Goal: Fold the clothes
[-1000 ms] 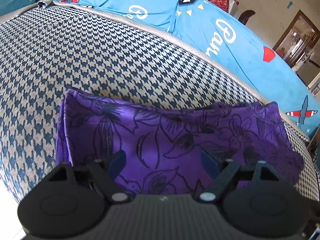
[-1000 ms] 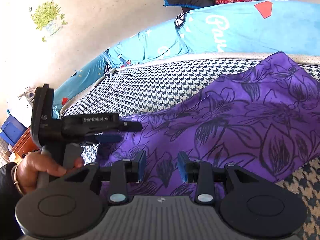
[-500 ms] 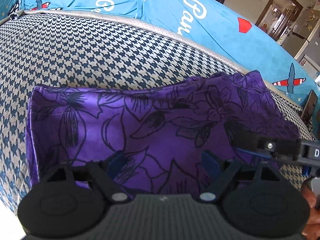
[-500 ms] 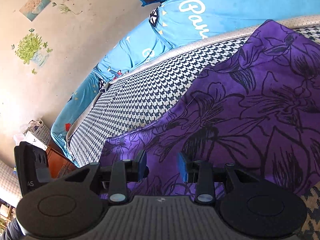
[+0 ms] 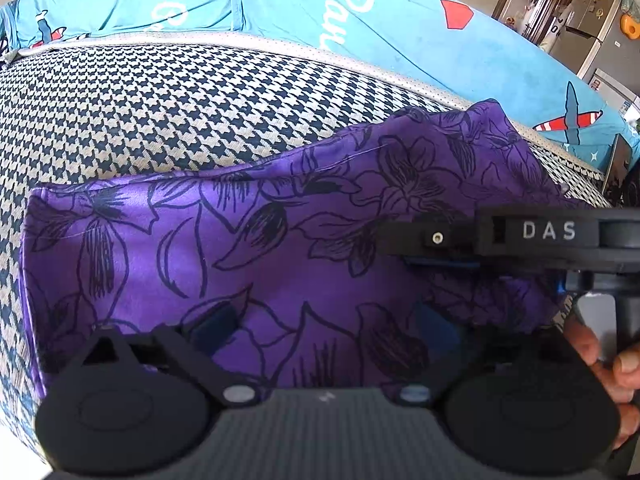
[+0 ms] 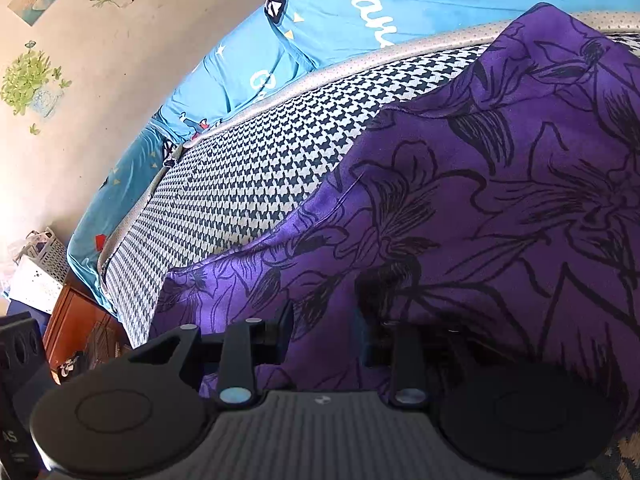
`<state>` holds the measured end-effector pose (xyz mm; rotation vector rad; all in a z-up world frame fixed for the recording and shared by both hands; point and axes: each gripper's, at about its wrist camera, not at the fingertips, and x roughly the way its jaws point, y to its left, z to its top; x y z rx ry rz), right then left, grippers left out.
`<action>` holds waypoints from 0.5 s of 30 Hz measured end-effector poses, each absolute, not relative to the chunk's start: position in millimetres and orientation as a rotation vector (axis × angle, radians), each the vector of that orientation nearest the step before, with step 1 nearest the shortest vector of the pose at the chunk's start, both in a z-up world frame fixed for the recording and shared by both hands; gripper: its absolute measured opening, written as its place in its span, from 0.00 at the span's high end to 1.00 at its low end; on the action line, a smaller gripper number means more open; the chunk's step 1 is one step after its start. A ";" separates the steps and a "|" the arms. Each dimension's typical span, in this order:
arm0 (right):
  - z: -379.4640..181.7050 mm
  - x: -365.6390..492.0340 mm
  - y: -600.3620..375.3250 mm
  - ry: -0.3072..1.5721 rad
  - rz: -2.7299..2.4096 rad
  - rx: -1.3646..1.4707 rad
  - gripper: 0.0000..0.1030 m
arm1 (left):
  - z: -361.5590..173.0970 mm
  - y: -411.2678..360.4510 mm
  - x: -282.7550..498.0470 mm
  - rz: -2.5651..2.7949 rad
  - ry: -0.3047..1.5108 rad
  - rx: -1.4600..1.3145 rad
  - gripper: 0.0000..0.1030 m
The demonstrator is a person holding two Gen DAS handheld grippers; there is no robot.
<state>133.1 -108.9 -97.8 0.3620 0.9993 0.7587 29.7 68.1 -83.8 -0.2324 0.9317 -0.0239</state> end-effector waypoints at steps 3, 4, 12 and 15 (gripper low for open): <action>-95.1 134.3 -111.2 1.008 0.805 0.412 0.68 | -83.6 66.8 29.3 -0.014 0.922 -0.218 0.05; -94.9 134.1 -110.7 1.014 0.824 0.425 0.68 | -83.7 66.5 29.3 -0.012 0.922 -0.216 0.05; -105.0 137.0 -91.3 1.043 0.831 0.360 0.72 | -86.1 57.0 28.3 -0.007 0.928 -0.149 0.04; -106.5 139.6 -84.8 1.029 0.819 0.327 0.73 | -87.0 53.6 27.8 -0.009 0.935 -0.127 0.02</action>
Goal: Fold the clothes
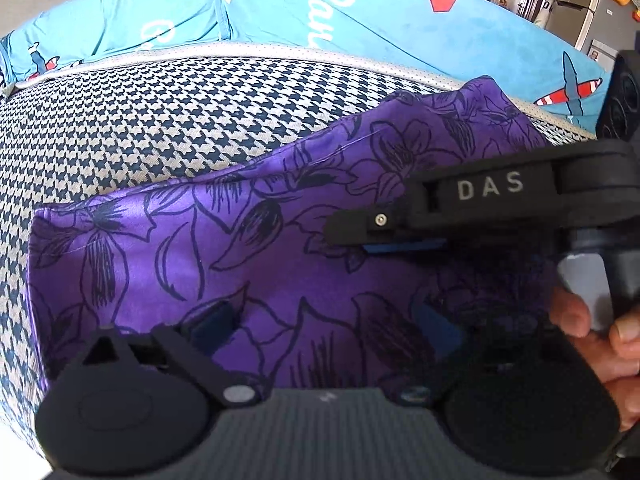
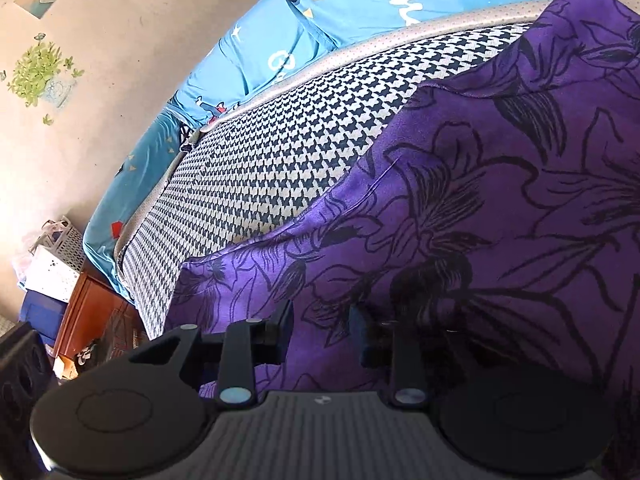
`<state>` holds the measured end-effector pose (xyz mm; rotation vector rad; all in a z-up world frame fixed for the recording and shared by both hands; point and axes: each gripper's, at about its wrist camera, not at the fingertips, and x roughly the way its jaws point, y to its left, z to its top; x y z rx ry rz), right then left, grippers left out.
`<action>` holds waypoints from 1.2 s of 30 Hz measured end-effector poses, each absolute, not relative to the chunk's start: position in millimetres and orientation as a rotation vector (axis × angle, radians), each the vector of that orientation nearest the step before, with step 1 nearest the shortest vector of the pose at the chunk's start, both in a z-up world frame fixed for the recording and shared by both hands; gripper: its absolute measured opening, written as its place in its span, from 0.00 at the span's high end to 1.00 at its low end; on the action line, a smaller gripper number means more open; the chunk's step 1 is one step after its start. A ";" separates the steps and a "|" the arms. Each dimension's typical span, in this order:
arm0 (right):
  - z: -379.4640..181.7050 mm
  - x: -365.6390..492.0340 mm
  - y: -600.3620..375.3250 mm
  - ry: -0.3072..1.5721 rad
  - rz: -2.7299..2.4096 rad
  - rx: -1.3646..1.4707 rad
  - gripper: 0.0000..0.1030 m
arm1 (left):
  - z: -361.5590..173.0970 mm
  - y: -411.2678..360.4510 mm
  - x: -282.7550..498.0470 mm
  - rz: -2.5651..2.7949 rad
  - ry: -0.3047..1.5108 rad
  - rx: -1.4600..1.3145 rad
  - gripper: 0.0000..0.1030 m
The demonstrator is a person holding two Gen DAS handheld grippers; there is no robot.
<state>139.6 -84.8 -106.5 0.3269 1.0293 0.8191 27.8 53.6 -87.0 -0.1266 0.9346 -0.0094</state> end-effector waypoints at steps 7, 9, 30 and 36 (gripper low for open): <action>-108.6 153.2 -72.7 1.022 0.802 0.277 0.77 | -88.3 51.3 27.9 -0.014 0.951 -0.114 0.01; -108.6 157.4 -69.9 1.024 0.799 0.266 0.80 | -88.7 50.7 27.8 -0.018 0.955 -0.108 0.00; -106.7 200.5 -44.9 0.975 0.774 0.250 0.80 | -90.5 47.3 23.4 -0.056 0.975 -0.062 0.00; -110.3 208.4 -44.2 0.949 0.742 0.301 0.81 | -90.8 44.3 23.1 -0.060 0.982 -0.045 0.00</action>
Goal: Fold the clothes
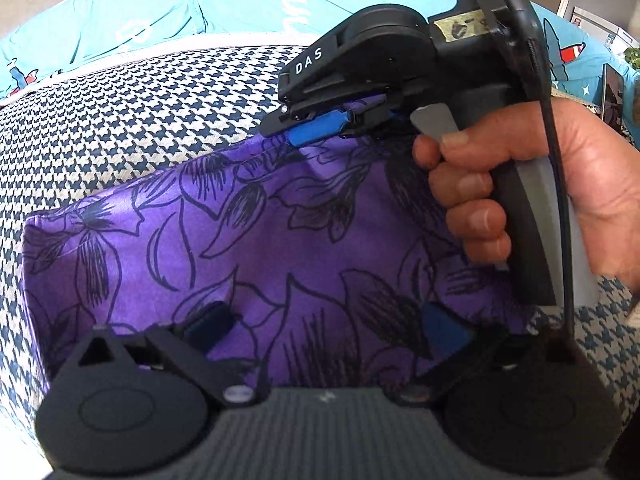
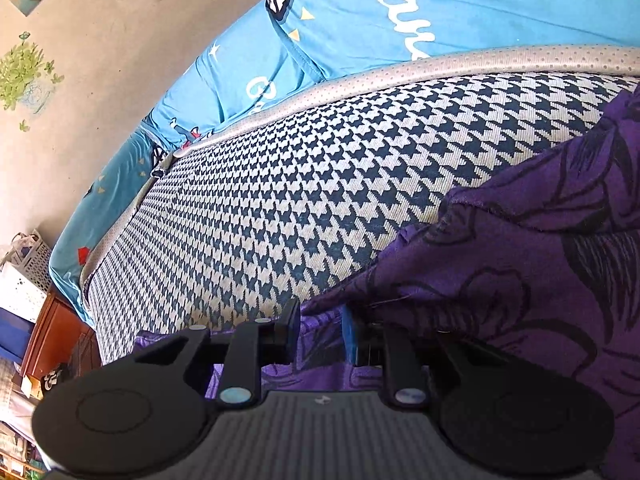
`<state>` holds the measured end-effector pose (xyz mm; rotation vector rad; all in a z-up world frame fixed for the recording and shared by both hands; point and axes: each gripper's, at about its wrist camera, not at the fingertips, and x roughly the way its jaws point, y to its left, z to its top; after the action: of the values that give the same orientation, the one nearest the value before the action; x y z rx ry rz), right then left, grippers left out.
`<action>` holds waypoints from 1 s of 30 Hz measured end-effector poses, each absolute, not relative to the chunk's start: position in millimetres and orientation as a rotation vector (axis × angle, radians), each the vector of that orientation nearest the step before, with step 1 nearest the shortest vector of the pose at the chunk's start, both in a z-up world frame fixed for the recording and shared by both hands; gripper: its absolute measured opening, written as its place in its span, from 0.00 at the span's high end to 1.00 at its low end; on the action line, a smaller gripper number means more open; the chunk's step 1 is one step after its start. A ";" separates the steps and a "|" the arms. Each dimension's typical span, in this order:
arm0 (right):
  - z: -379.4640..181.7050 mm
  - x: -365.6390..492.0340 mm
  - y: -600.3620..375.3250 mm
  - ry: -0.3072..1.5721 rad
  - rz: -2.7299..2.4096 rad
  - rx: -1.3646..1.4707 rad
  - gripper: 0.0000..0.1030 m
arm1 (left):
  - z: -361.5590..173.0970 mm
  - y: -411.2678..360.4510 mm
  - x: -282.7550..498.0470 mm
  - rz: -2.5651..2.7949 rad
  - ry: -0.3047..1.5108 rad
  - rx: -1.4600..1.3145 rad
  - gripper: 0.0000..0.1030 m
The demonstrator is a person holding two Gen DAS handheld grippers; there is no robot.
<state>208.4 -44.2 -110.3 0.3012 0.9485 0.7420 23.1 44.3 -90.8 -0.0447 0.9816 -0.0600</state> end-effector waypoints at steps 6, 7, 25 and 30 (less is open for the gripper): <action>-110.8 208.6 -48.9 0.933 0.732 0.351 0.81 | -90.9 37.9 19.8 -0.095 0.993 -0.008 0.00; -109.8 208.1 -51.0 0.935 0.732 0.359 0.80 | -91.0 36.9 19.1 -0.101 0.994 -0.002 0.00; -76.9 159.6 -101.1 0.983 0.772 0.340 0.67 | -89.3 29.5 15.0 -0.133 0.976 0.027 0.00; -79.6 142.9 -108.0 0.987 0.727 0.310 0.65 | -90.9 28.6 10.2 -0.142 0.964 0.039 0.00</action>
<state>142.9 -108.0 -79.6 0.3096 0.9867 0.7266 10.2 28.6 -90.9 0.0385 0.9644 -0.1421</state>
